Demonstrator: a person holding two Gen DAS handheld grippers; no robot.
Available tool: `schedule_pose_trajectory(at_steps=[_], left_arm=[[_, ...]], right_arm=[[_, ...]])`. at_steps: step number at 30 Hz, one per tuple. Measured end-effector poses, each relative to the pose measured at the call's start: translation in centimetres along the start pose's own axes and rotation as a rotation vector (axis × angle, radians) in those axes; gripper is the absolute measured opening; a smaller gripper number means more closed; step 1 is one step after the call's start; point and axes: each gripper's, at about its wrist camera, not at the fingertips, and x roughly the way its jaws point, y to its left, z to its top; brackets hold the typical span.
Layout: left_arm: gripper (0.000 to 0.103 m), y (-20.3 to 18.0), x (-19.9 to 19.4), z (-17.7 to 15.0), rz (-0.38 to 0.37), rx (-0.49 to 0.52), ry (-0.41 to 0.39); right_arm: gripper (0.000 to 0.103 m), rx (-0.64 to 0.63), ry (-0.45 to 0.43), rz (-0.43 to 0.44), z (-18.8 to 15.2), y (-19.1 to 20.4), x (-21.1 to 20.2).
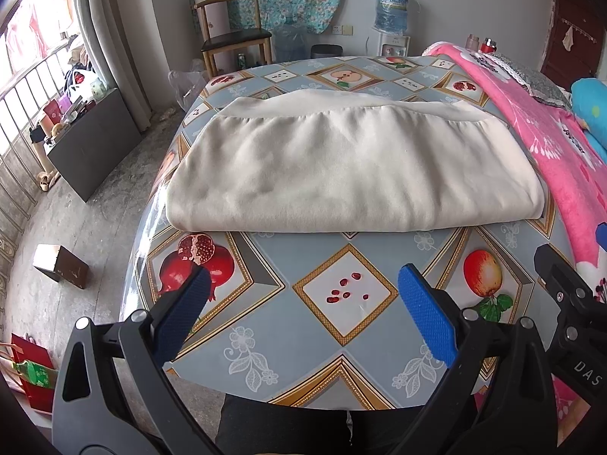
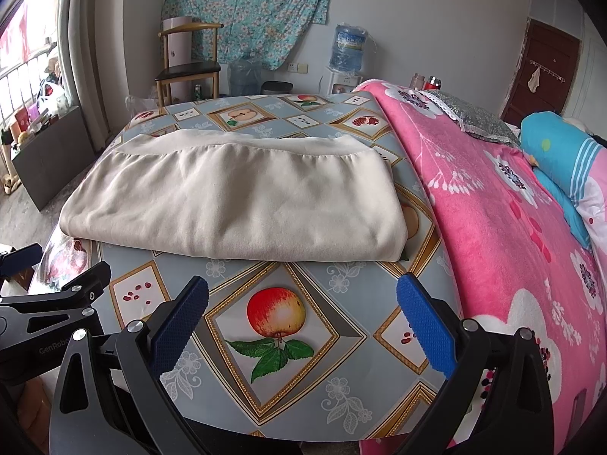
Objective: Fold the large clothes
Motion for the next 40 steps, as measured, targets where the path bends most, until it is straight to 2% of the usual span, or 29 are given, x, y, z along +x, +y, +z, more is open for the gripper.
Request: schedule_pose_trajectory(at_steps=[40], left_arm=[[0.095, 0.33, 0.02, 0.05, -0.005, -0.003, 0.004]], right_arm=[[0.097, -0.005, 0.002, 0.0, 0.0, 0.22, 0.06]])
